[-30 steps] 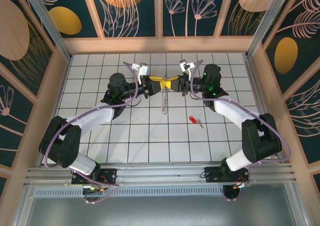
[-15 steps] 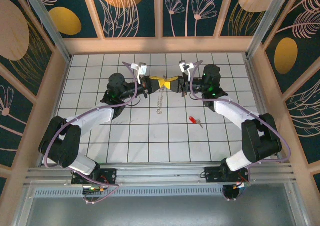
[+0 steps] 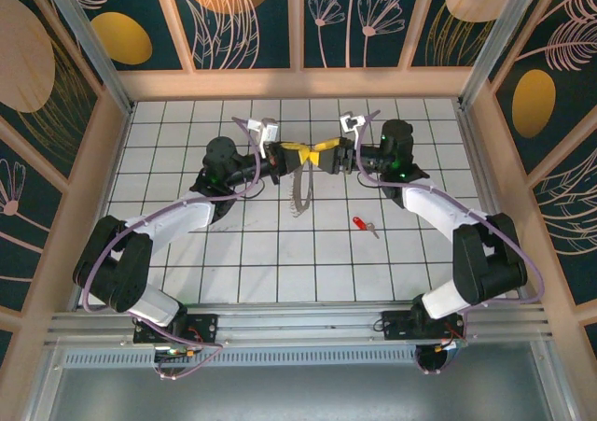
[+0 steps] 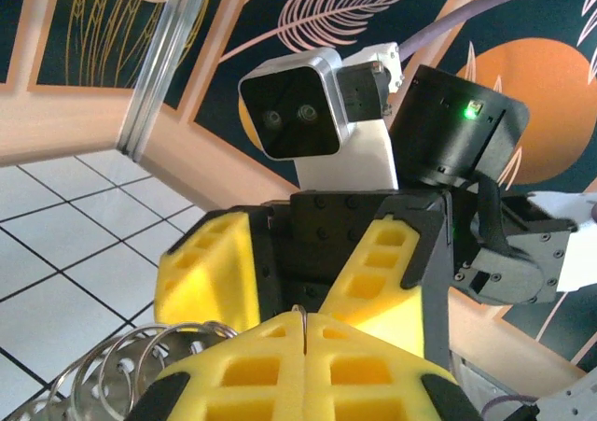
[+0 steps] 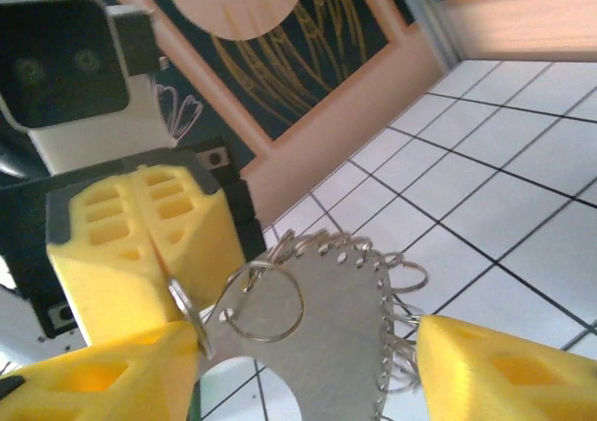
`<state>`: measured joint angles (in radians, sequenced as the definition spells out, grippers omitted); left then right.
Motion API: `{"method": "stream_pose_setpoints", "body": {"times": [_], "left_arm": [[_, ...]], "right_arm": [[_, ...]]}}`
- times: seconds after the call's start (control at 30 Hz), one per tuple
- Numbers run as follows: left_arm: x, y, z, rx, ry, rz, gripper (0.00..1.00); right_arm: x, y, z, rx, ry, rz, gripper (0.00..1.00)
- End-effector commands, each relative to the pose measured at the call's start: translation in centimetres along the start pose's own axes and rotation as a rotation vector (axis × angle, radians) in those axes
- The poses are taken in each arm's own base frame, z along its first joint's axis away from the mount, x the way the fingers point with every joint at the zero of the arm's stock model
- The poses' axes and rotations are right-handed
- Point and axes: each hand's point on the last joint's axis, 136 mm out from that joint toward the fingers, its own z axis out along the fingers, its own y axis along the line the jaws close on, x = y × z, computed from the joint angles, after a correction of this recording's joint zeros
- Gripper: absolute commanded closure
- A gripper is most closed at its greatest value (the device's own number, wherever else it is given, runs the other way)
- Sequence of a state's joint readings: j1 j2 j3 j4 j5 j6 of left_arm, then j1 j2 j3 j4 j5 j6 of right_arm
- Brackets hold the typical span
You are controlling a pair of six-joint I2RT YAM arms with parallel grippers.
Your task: Put the keys on the keyring
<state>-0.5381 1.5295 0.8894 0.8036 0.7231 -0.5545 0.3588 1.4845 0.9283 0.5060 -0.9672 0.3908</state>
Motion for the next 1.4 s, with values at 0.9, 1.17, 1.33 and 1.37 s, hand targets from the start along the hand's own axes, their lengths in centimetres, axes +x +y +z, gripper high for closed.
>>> {"method": "stream_pose_setpoints", "body": {"times": [0.9, 1.17, 1.33, 1.37], "left_arm": [[-0.5, -0.3, 3.7, 0.115, 0.191, 0.217, 1.0], [-0.2, -2.0, 3.2, 0.2, 0.225, 0.211, 1.0], [-0.3, -3.0, 2.8, 0.238, 0.23, 0.205, 1.0], [-0.2, -3.2, 2.7, 0.244, 0.228, 0.206, 1.0]], "right_arm": [[-2.5, -3.1, -7.3, 0.235, -0.281, 0.007, 0.35], [-0.6, 0.0, -7.0, 0.062, -0.203, -0.095, 0.46], [-0.9, 1.5, -6.9, 0.005, -0.178, -0.115, 0.44], [-0.9, 1.8, -6.8, -0.006, -0.173, -0.117, 0.44]]}}
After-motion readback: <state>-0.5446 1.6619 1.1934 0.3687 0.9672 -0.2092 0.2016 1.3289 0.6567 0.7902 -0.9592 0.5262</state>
